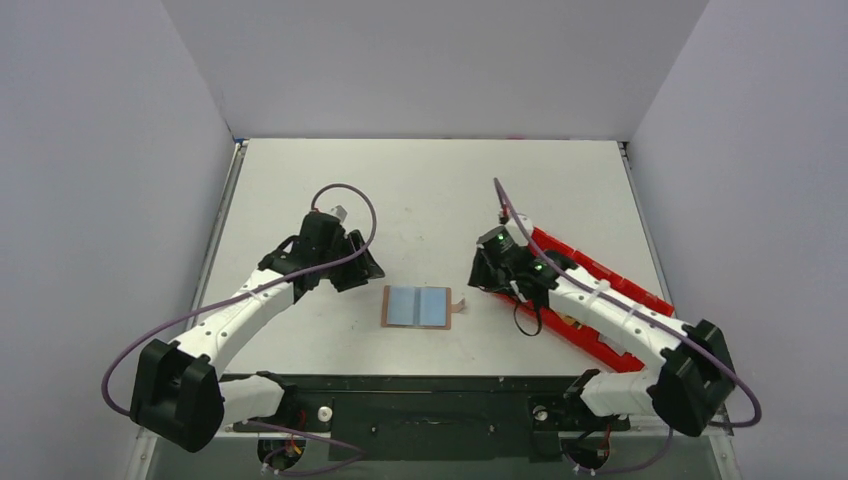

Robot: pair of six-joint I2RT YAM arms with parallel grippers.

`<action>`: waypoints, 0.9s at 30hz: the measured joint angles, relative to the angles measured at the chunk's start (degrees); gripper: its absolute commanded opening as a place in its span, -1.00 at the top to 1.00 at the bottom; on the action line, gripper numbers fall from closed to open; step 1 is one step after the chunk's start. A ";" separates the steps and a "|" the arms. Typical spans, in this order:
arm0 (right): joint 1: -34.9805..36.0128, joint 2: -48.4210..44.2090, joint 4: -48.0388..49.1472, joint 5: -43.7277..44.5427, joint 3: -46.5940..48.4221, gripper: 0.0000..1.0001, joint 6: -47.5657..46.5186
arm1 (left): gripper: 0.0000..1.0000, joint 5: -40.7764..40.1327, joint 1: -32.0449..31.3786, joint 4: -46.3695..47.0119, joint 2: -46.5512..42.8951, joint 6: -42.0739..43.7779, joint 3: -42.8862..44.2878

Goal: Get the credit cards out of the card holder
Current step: Remove the credit card from the card holder.

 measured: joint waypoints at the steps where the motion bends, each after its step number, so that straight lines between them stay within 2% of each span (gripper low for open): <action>1: 1.99 2.51 0.70 0.26 1.36 -0.03 0.50 | 0.05 -0.61 0.70 -0.37 -0.17 -0.20 -0.22; 7: 11.85 17.64 5.25 0.52 11.63 -0.03 1.62 | 0.05 -2.93 5.57 -2.78 -3.45 -0.92 -2.43; 14: 16.98 32.13 8.39 -1.01 20.81 -0.03 1.31 | 0.05 -3.87 9.64 -5.16 -5.79 -0.31 -2.67; 20: 18.34 38.95 8.11 -1.29 24.06 -0.03 1.07 | 0.05 -4.02 10.91 -6.19 -6.51 0.63 -3.23; 27: 19.58 41.16 7.41 -1.31 25.46 -0.06 0.85 | 0.05 -4.00 11.17 -7.04 -6.78 0.68 -3.69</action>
